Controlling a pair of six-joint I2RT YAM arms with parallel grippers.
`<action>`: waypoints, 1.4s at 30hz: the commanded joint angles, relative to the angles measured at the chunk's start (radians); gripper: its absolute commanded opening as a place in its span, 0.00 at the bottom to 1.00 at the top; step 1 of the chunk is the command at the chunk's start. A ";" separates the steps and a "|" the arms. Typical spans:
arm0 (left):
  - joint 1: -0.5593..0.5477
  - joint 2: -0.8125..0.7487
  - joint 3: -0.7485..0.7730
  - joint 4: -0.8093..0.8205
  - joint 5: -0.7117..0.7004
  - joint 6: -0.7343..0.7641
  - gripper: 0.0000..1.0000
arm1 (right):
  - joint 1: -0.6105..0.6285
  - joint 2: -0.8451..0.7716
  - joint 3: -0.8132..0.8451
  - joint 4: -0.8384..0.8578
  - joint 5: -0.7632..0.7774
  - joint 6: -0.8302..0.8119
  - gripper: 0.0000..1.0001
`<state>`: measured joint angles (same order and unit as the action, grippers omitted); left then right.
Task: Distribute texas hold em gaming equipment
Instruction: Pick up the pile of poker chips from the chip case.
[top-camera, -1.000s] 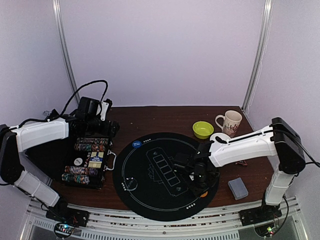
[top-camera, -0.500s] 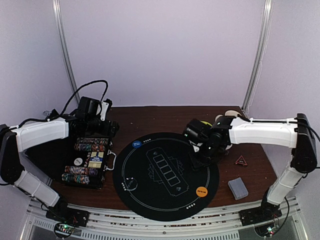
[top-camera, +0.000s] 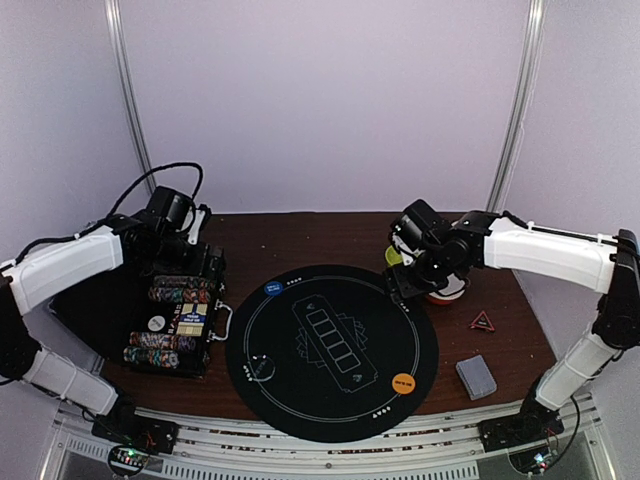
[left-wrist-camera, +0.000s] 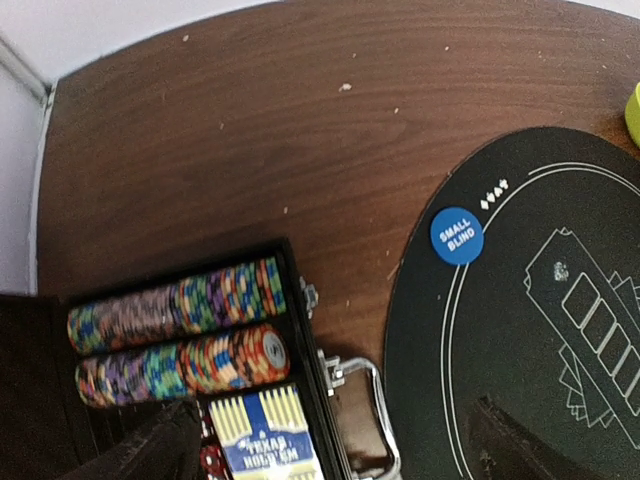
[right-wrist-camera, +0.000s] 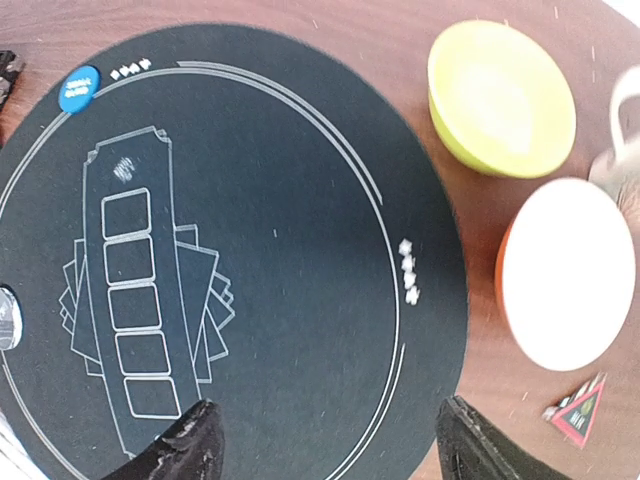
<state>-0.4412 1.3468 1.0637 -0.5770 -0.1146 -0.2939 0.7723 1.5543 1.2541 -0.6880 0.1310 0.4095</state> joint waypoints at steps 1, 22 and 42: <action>0.004 -0.109 0.002 -0.250 0.025 -0.186 0.92 | -0.012 0.005 0.020 0.073 0.032 -0.138 0.76; 0.024 -0.162 -0.258 -0.559 -0.010 -0.386 0.67 | -0.016 0.068 -0.021 0.136 -0.060 -0.294 0.79; 0.067 -0.019 -0.336 -0.366 0.001 -0.372 0.55 | -0.026 0.093 -0.028 0.125 -0.079 -0.303 0.80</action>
<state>-0.3790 1.3037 0.7452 -1.0279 -0.1768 -0.6823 0.7540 1.6405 1.2213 -0.5457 0.0555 0.1146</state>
